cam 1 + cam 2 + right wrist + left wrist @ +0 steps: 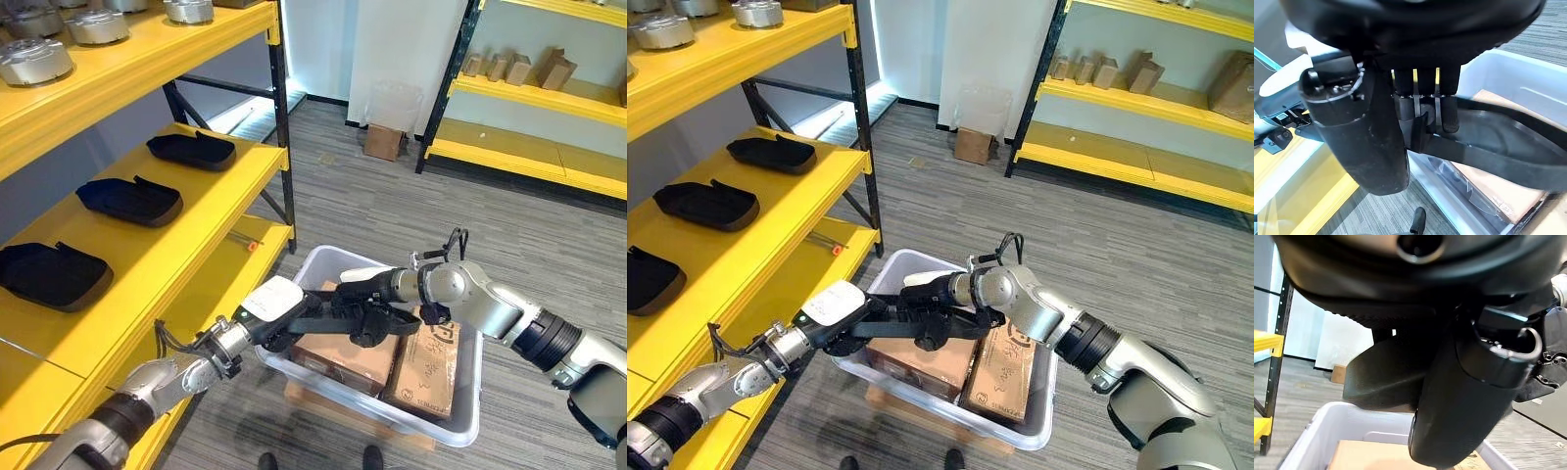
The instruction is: Move parts from the plastic box to the shelf.
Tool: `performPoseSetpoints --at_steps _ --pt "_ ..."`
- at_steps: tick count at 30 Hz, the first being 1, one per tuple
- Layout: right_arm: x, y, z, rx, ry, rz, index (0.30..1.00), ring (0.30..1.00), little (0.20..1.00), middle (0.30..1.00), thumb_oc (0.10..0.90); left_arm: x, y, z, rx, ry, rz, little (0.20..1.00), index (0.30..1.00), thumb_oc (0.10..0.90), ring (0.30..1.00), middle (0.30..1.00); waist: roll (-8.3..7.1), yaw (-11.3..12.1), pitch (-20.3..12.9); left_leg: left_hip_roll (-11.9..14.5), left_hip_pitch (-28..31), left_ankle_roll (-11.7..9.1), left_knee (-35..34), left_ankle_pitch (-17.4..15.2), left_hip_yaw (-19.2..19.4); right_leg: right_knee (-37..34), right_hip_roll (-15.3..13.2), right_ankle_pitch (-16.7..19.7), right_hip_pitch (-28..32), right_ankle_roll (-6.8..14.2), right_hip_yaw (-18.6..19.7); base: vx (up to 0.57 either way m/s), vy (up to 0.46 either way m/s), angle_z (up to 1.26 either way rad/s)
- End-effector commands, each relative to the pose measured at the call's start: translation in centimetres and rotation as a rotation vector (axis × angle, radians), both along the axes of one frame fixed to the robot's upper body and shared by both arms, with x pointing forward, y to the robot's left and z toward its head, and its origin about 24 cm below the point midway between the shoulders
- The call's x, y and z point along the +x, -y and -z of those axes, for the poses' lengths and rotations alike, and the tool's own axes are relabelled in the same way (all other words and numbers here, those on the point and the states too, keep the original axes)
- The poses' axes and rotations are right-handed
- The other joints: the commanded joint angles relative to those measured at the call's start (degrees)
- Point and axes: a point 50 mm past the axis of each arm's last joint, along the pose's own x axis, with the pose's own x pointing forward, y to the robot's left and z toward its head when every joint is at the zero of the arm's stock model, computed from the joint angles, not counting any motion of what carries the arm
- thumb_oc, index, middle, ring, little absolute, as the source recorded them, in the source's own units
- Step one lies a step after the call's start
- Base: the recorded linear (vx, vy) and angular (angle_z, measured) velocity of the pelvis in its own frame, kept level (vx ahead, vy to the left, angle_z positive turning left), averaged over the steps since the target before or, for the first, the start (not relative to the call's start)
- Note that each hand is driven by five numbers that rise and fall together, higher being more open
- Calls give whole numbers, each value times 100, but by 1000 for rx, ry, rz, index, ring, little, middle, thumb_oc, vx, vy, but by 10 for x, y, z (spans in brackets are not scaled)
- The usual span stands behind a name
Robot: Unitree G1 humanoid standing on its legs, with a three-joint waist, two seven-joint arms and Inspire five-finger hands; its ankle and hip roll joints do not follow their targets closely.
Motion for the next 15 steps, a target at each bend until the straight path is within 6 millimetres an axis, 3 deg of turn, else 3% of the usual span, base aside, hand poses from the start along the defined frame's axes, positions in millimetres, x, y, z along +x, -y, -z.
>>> performPoseSetpoints --at_steps 1,7,9,11,15 --pt "-9 -72 -77 243 223 -268 300 300 300 300 400 7 75 -46 -222 130 324 300 300 400 300 300 96 -17 -405 341 320 -159 -44 -398 84 42 -452 -149 99 594 -223 0 0 0" --pt "-10 -72 -76 258 225 -262 300 300 300 300 400 14 69 -44 -319 56 210 300 300 400 300 300 88 3 -391 342 321 -159 -44 -395 69 48 -443 -158 101 578 -231 0 0 0" --pt "-8 -69 -75 291 218 -236 300 300 300 300 400 21 59 -33 -476 -124 42 300 300 400 300 300 72 64 -371 338 321 -163 -44 -390 17 58 -436 -171 115 555 -261 0 0 0" --pt "-7 -68 -74 322 215 -216 300 300 300 300 400 22 55 -23 -526 -202 -19 300 300 400 300 300 59 88 -367 338 317 -168 -44 -387 -8 55 -427 -171 122 540 -278 0 0 0" --pt "-5 -63 -78 454 207 -150 300 300 300 300 400 12 50 -5 -564 -251 -71 300 300 400 300 300 32 118 -355 343 320 -182 -44 -384 -32 54 -423 -168 133 527 -305 0 0 0"
